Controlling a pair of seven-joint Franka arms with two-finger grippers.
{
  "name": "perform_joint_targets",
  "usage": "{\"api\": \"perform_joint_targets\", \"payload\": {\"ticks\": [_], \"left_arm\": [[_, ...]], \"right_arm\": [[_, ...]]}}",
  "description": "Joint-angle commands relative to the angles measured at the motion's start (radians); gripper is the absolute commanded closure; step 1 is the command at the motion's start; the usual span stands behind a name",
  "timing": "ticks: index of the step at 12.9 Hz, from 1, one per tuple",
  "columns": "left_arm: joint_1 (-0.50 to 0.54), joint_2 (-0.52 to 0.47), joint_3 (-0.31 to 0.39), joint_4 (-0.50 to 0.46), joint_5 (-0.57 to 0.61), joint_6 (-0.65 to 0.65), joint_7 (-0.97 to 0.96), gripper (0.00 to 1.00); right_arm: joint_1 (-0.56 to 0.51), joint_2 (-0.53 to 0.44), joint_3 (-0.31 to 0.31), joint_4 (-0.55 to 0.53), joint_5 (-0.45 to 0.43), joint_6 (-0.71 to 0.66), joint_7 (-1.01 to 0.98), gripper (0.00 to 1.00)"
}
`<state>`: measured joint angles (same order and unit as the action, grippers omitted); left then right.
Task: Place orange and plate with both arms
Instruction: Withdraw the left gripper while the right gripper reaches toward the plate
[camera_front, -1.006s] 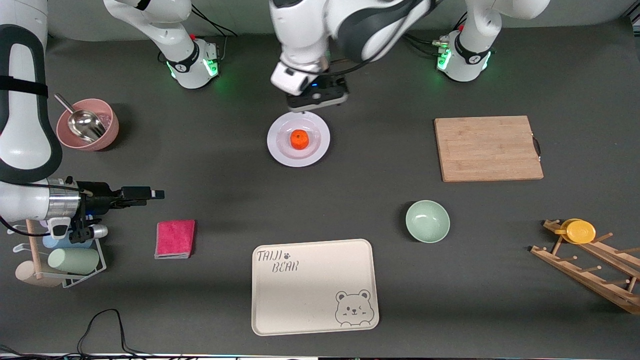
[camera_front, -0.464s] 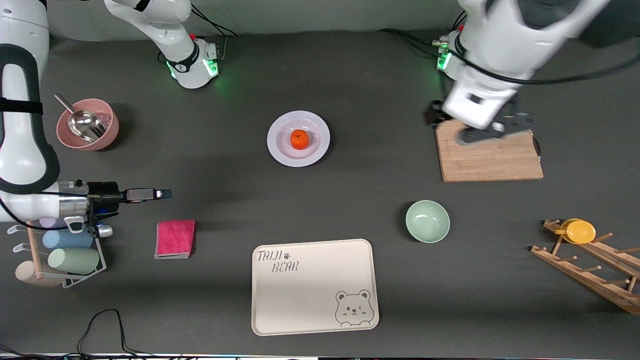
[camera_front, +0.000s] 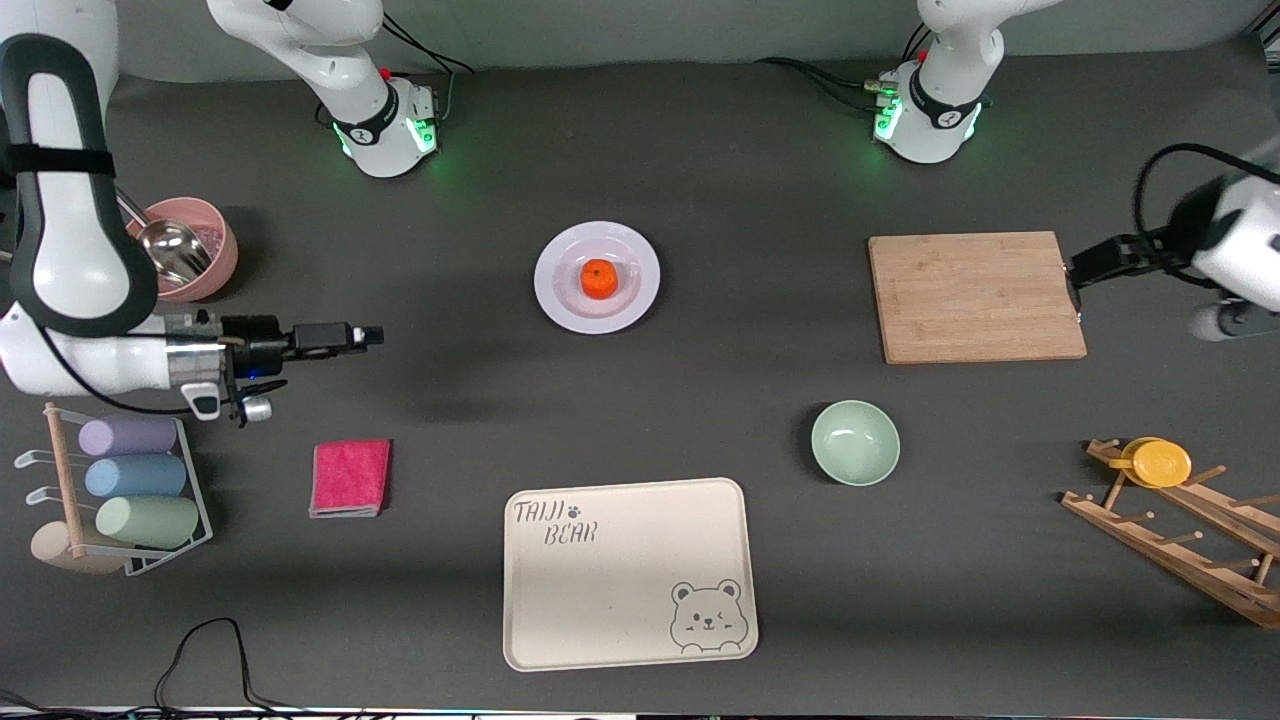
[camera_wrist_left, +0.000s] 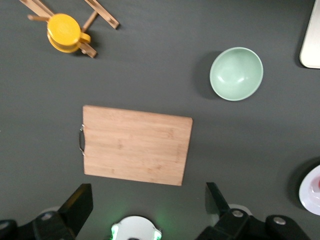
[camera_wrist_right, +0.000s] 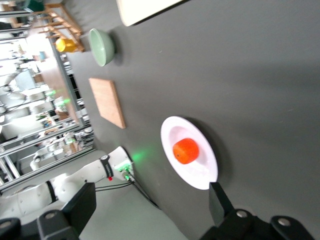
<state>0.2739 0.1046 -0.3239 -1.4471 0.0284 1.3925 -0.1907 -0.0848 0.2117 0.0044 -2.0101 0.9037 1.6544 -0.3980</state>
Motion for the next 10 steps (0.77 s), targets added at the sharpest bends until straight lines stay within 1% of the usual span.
{"api": "perform_joint_targets", "payload": {"ticks": [1,3,4,6,8,10], "left_arm": [[-0.162,-0.049,0.193,-0.071,-0.013,0.069,0.068,0.00],[-0.200,-0.075,0.235,-0.137,-0.013,0.141,0.114,0.00],[-0.212,-0.092,0.246,-0.168,-0.013,0.167,0.123,0.00],[-0.252,-0.097,0.281,-0.176,-0.013,0.171,0.160,0.00],[-0.259,-0.092,0.286,-0.176,-0.013,0.165,0.168,0.00],[-0.259,-0.083,0.286,-0.165,-0.015,0.171,0.166,0.00]], "right_arm": [[0.003,-0.087,-0.009,-0.221,0.101,0.073,-0.166,0.00],[0.002,-0.095,-0.011,-0.294,0.109,0.080,-0.244,0.00],[0.002,-0.103,-0.011,-0.329,0.135,0.099,-0.287,0.00],[0.005,-0.107,-0.011,-0.380,0.150,0.142,-0.363,0.00],[0.014,-0.106,-0.011,-0.421,0.185,0.142,-0.425,0.00],[0.016,-0.091,-0.011,-0.481,0.275,0.143,-0.528,0.00]]}}
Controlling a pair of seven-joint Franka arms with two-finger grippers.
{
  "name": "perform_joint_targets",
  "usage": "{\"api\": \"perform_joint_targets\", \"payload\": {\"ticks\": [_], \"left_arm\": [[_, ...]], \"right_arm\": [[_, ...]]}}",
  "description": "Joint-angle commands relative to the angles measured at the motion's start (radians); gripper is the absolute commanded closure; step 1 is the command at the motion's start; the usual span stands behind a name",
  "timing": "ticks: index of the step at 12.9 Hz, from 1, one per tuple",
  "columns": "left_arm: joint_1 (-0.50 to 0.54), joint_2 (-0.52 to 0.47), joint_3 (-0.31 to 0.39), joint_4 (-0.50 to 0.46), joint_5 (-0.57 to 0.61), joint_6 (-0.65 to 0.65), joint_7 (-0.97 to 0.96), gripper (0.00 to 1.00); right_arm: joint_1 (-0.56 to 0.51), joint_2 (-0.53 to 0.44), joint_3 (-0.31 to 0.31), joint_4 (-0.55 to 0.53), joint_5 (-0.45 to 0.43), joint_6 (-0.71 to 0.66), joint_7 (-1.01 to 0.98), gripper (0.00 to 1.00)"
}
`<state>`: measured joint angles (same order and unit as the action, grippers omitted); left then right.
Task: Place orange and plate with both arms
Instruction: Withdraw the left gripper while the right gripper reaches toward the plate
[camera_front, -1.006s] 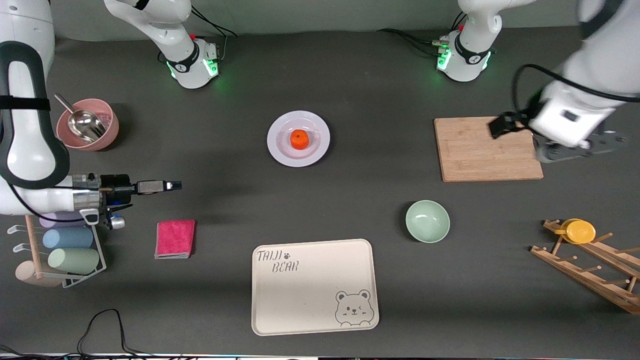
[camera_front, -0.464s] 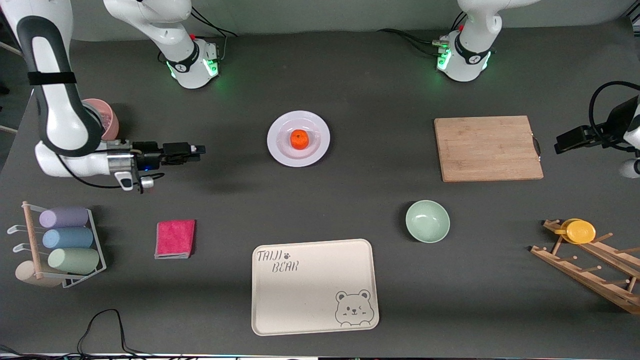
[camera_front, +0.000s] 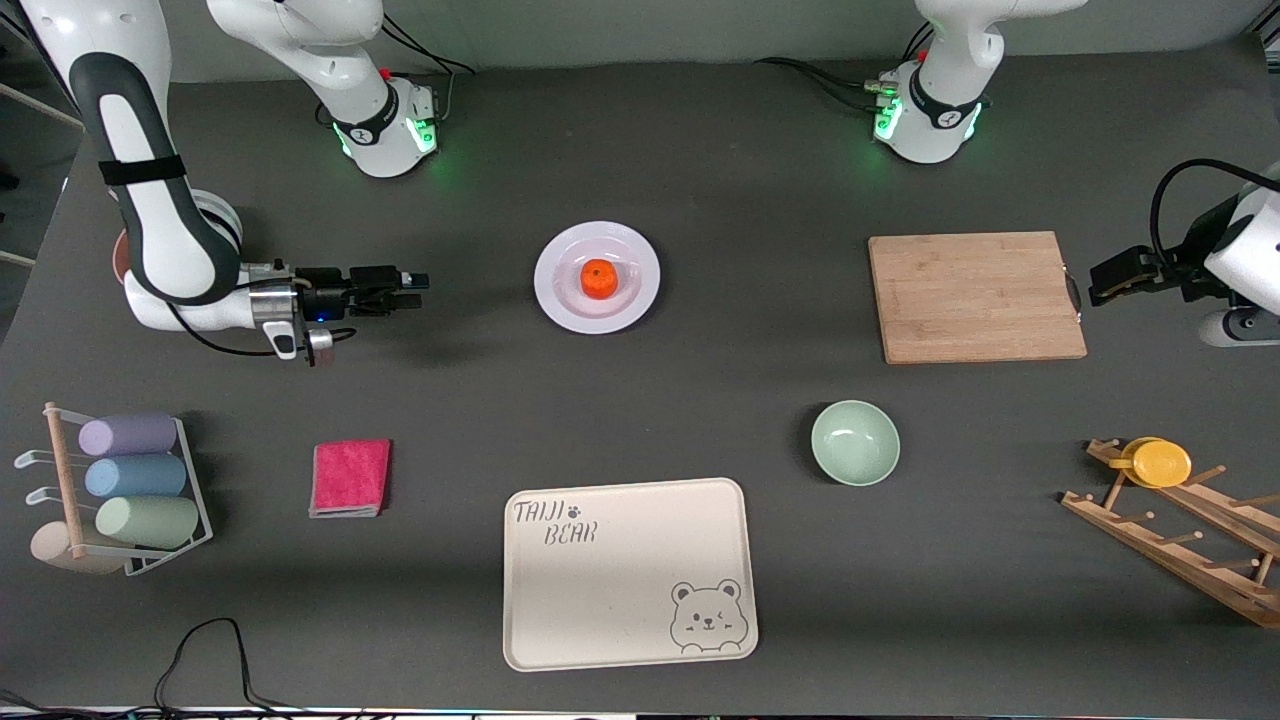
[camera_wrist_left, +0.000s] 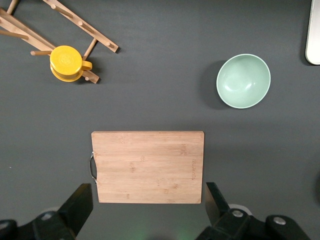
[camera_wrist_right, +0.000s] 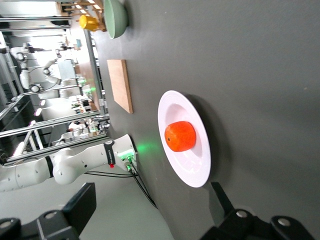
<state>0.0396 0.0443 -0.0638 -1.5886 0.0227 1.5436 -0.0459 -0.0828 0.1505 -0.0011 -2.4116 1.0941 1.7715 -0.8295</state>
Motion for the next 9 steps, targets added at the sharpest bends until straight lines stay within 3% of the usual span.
{"api": "perform_joint_targets", "payload": {"ticks": [1,5,7,9], "left_arm": [[-0.026,-0.021,0.025,-0.024,-0.007,0.021,0.021,0.00],[-0.026,-0.006,0.024,-0.014,-0.010,0.023,0.021,0.00],[-0.020,-0.006,0.024,-0.004,-0.035,0.004,0.024,0.00],[-0.018,-0.007,0.024,-0.002,-0.036,0.001,0.024,0.00]], "right_arm": [[0.026,-0.013,-0.005,-0.107,0.140,0.028,-0.147,0.00],[0.073,0.090,-0.005,-0.156,0.297,0.039,-0.345,0.00],[0.118,0.182,-0.005,-0.172,0.419,0.039,-0.504,0.00],[0.130,0.262,-0.004,-0.169,0.481,0.040,-0.563,0.00]]}}
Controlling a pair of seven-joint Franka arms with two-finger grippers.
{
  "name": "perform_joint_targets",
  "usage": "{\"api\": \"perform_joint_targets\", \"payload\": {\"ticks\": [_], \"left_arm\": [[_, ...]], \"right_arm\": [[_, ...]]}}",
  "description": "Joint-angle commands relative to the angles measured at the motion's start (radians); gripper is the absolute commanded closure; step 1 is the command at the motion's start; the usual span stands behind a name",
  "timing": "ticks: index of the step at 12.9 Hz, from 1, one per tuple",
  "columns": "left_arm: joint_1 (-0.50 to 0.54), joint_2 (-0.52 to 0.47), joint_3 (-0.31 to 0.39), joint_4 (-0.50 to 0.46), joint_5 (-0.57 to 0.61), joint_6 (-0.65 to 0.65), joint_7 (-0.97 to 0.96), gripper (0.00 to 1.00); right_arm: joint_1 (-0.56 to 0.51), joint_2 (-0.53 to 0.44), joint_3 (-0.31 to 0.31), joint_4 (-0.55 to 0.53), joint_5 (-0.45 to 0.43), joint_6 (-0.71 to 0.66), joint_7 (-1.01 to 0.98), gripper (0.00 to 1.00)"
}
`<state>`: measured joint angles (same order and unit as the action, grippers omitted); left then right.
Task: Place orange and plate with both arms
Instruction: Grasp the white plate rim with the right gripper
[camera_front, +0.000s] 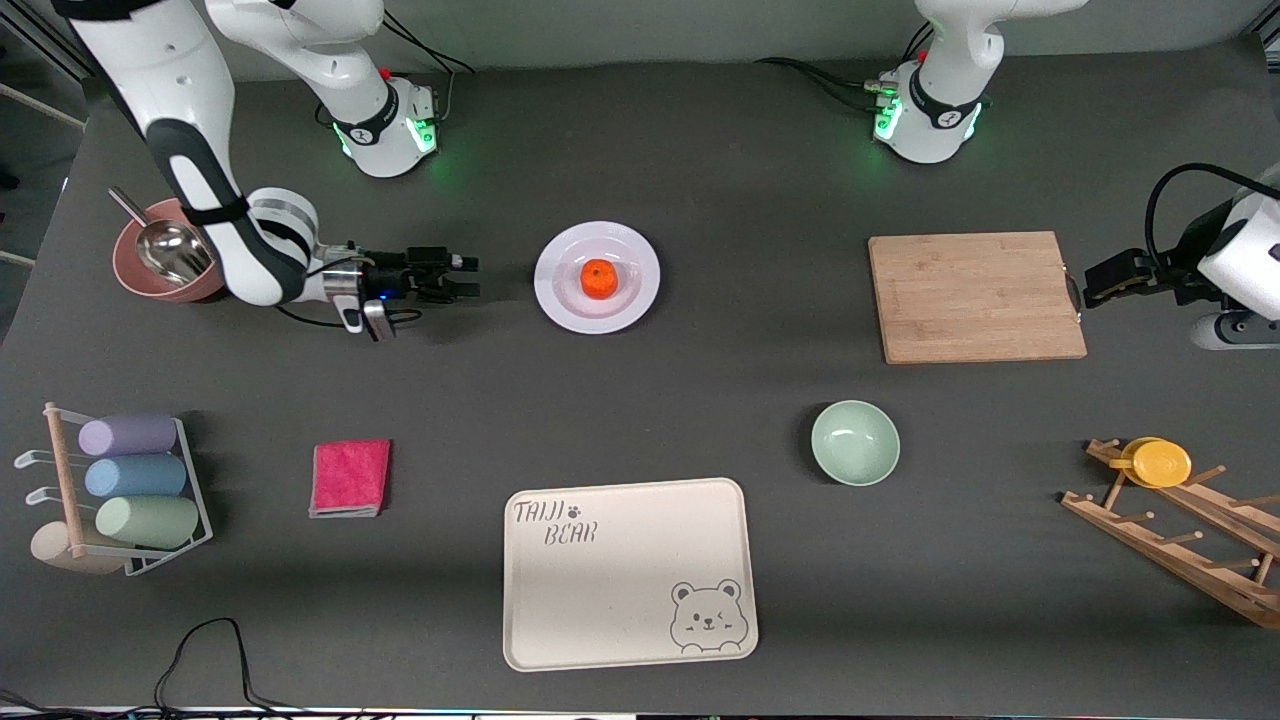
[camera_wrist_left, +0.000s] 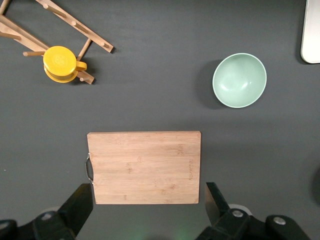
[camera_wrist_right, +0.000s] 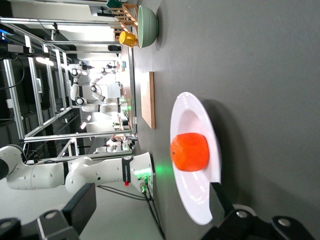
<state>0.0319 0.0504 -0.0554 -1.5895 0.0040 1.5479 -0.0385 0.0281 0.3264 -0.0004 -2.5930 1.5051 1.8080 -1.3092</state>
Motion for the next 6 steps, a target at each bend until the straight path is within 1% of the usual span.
{"api": "perform_joint_targets", "payload": {"ticks": [1,2,3,4,6], "left_arm": [[-0.010,-0.015,0.015,-0.001,-0.018,-0.005,0.017,0.00],[-0.010,-0.017,0.015,0.000,-0.018,-0.012,0.017,0.00],[-0.010,-0.017,0.014,-0.001,-0.018,-0.017,0.017,0.00],[-0.010,-0.018,0.014,0.000,-0.018,-0.017,0.017,0.00],[-0.009,-0.018,0.012,0.000,-0.019,-0.018,0.019,0.00]], "right_arm": [[0.044,0.095,-0.004,0.013,0.102,0.004,-0.084,0.00],[0.080,0.098,-0.006,0.011,0.140,0.008,-0.084,0.00],[0.098,0.102,-0.006,0.011,0.159,0.033,-0.084,0.00],[0.105,0.105,-0.004,0.011,0.162,0.071,-0.084,0.00],[0.118,0.115,-0.004,0.013,0.182,0.090,-0.093,0.00]]}}
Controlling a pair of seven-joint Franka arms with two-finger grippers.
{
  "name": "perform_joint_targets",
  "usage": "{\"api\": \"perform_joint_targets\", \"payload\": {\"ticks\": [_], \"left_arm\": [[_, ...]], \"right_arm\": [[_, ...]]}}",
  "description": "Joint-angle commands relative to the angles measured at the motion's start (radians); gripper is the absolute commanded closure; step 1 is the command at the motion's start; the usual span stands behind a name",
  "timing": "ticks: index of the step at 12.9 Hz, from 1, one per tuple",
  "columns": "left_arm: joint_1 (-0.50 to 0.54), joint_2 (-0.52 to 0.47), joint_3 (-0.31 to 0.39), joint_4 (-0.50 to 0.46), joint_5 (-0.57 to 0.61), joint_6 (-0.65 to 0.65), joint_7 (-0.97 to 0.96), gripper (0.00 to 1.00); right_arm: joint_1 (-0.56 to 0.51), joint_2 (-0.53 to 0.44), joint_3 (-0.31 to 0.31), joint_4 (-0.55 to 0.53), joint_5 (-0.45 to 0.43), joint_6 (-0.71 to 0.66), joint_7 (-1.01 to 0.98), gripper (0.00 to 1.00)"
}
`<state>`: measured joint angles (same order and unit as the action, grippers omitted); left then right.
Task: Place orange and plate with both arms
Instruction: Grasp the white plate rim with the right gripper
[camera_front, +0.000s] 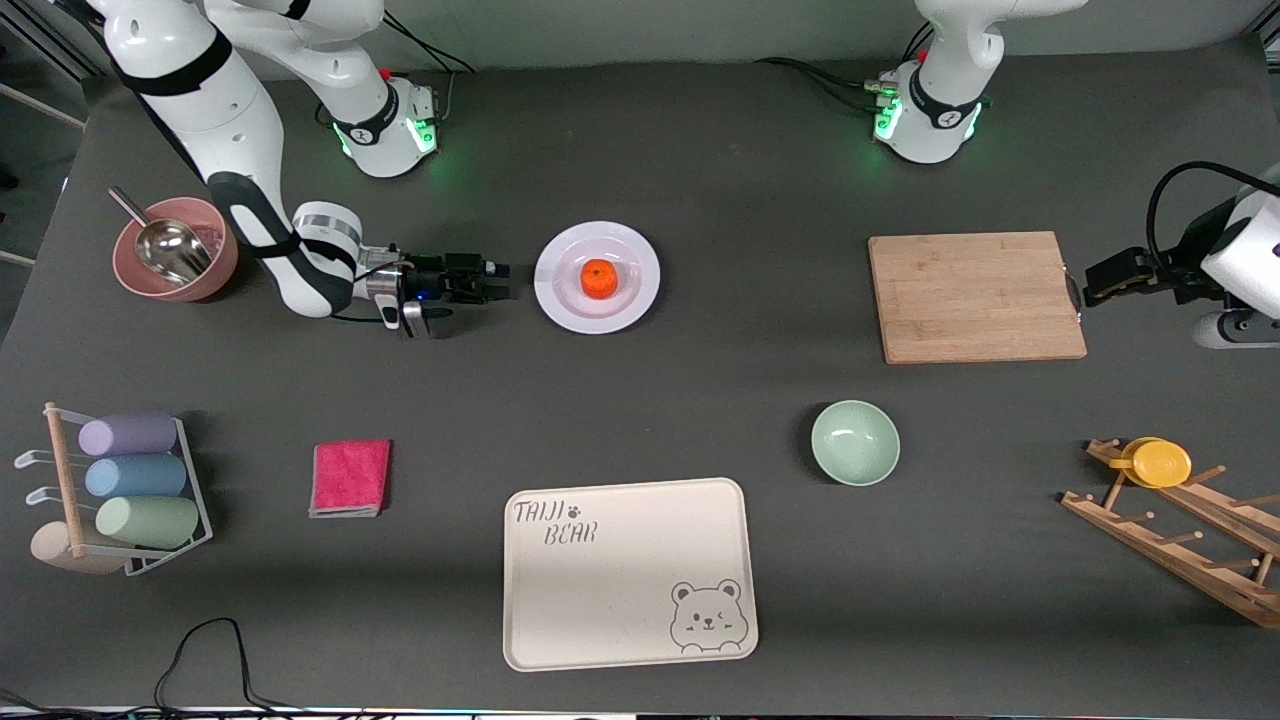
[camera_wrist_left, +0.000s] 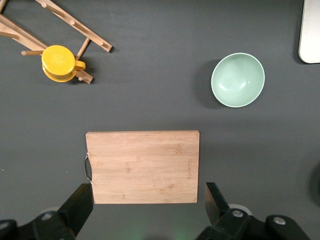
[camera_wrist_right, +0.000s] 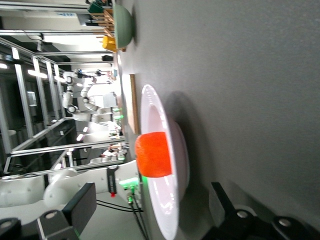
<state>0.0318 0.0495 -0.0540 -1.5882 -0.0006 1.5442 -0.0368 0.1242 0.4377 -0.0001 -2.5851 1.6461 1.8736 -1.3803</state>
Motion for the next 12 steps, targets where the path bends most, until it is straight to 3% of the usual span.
{"api": "perform_joint_targets", "payload": {"ticks": [1,5,12], "left_arm": [[-0.006,-0.017,0.008,-0.001,-0.016,-0.015,0.020,0.00],[-0.006,-0.017,0.008,-0.003,-0.018,-0.015,0.021,0.00],[-0.007,-0.020,0.010,-0.007,-0.015,-0.028,0.021,0.00]], "right_arm": [[0.031,0.010,-0.003,0.003,0.053,0.025,-0.028,0.00],[0.129,0.033,-0.004,0.005,0.202,0.029,-0.060,0.00],[0.186,0.070,-0.003,0.011,0.316,0.058,-0.103,0.01]]}}
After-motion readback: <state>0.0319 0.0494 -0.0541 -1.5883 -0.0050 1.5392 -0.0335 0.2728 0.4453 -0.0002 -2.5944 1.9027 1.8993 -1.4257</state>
